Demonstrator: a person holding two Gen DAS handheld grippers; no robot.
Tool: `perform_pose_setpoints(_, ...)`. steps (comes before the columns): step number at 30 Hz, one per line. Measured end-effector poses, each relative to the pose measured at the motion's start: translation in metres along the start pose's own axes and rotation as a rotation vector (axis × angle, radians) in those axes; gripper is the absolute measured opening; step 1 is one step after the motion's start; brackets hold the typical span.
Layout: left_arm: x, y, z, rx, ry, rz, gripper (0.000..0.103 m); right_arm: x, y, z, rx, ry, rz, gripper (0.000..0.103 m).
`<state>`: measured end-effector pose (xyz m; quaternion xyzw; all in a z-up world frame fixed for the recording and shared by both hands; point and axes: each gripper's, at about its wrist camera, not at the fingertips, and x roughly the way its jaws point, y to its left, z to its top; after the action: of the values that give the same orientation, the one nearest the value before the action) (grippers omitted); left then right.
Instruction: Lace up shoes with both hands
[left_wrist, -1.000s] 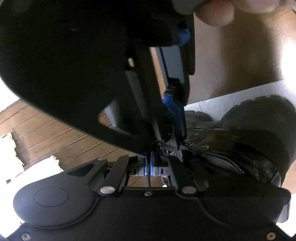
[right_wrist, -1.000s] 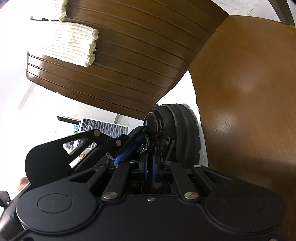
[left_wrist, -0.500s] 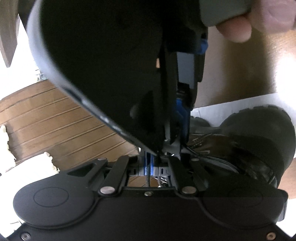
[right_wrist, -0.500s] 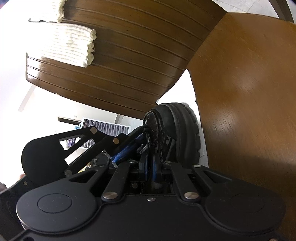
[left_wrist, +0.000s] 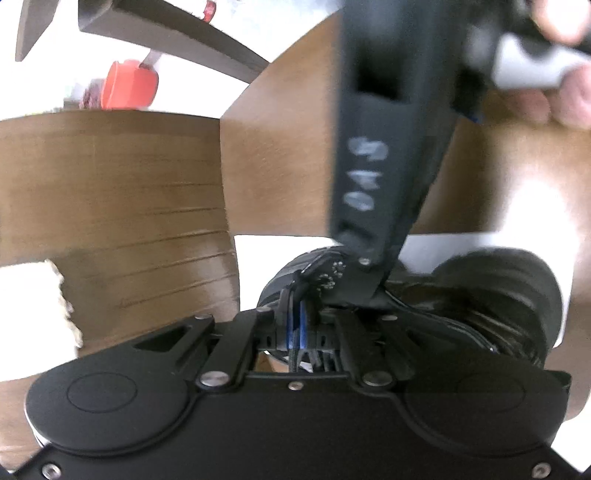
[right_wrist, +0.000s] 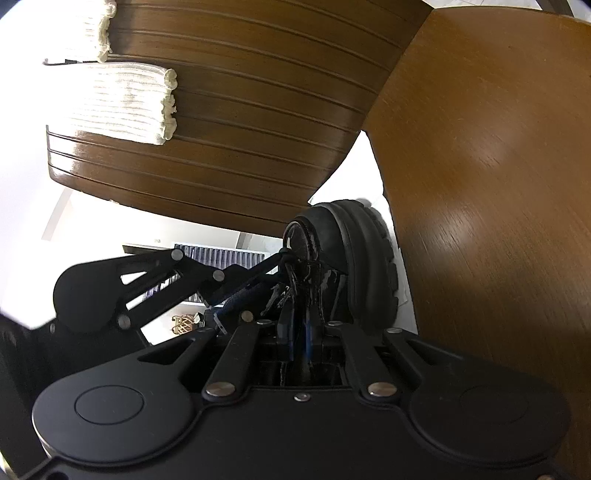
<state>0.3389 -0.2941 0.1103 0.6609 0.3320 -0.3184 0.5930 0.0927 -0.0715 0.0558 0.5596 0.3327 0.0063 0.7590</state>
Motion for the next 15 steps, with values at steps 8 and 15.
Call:
perform_pose_setpoints(8,0.051,-0.009,-0.039,-0.057,-0.015,-0.082,0.004,-0.001,-0.001,-0.002,-0.010,0.001,-0.003,0.005)
perform_pose_setpoints(15,-0.035,-0.121,-0.161,-0.122,-0.026,-0.134,0.004,0.000,0.000,-0.004,-0.034,-0.004,-0.008,0.005)
